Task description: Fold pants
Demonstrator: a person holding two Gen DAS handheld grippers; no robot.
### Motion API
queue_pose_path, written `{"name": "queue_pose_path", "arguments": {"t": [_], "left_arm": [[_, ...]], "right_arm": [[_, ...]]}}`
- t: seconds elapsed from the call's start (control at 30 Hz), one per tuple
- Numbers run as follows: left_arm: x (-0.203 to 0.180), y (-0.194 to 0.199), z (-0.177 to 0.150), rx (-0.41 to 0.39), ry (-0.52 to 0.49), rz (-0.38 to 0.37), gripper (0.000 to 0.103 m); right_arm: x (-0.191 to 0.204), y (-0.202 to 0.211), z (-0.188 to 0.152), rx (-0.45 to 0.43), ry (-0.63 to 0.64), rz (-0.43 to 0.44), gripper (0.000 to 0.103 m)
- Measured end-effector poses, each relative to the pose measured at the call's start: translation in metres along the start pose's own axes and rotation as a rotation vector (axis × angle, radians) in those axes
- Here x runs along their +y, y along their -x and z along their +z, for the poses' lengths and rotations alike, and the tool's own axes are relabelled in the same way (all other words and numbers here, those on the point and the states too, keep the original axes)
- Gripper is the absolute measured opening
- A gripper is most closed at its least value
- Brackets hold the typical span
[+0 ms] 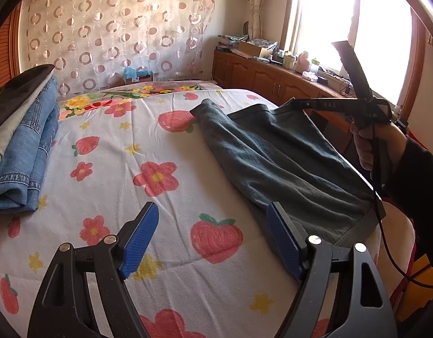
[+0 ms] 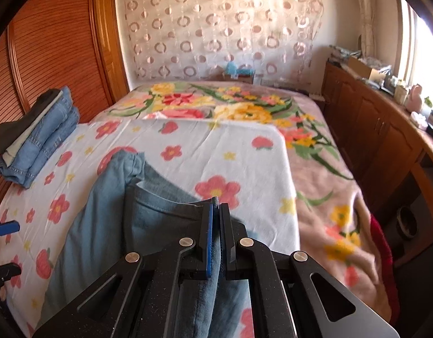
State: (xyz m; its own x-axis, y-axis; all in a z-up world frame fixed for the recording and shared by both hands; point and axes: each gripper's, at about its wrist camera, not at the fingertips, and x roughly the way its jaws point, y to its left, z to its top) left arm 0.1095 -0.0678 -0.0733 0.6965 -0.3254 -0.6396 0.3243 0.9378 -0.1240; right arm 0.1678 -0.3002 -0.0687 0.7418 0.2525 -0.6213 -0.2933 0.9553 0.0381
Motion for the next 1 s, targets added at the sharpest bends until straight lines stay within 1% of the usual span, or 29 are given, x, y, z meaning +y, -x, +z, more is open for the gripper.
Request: {"name": "queue_pose_path", "arguments": {"t": [0.07, 0.17, 0.23, 0.43, 0.47, 0.5, 0.57, 0.7, 0.83, 1.0], "left_arm": [[0.0, 0.0, 0.0, 0.0, 0.0, 0.0, 0.08], [0.0, 0.0, 0.0, 0.001, 0.001, 0.0, 0.08], [0.0, -0.001, -0.001, 0.001, 0.002, -0.001, 0.08], [0.0, -0.002, -0.005, 0.007, 0.005, -0.001, 0.08], [-0.001, -0.003, -0.005, 0.007, 0.005, -0.001, 0.08], [-0.001, -0.004, -0.004, 0.009, 0.006, -0.002, 0.08], [0.0, -0.004, -0.001, 0.01, 0.004, -0.006, 0.08], [-0.003, -0.006, 0.012, -0.001, -0.012, -0.014, 0.08], [-0.004, -0.011, 0.035, -0.018, -0.038, -0.02, 0.08], [-0.005, -0.024, 0.063, -0.028, -0.069, -0.026, 0.08]], "right_arm": [[-0.003, -0.001, -0.005, -0.007, -0.006, -0.022, 0.004], [-0.008, -0.011, -0.01, 0.022, -0.027, -0.059, 0.004], [-0.013, -0.021, -0.014, 0.051, -0.05, -0.068, 0.004], [-0.016, -0.033, -0.014, 0.082, -0.076, -0.086, 0.004], [-0.017, -0.033, -0.014, 0.085, -0.081, -0.095, 0.009], [-0.017, -0.031, -0.012, 0.085, -0.086, -0.094, 0.016], [-0.021, -0.026, -0.009, 0.072, -0.098, -0.073, 0.021], [-0.027, -0.018, -0.015, 0.059, -0.098, -0.044, 0.021], [-0.027, -0.021, -0.025, 0.065, -0.092, -0.017, 0.021], [-0.034, -0.02, -0.028, 0.064, -0.104, 0.02, 0.021]]}}
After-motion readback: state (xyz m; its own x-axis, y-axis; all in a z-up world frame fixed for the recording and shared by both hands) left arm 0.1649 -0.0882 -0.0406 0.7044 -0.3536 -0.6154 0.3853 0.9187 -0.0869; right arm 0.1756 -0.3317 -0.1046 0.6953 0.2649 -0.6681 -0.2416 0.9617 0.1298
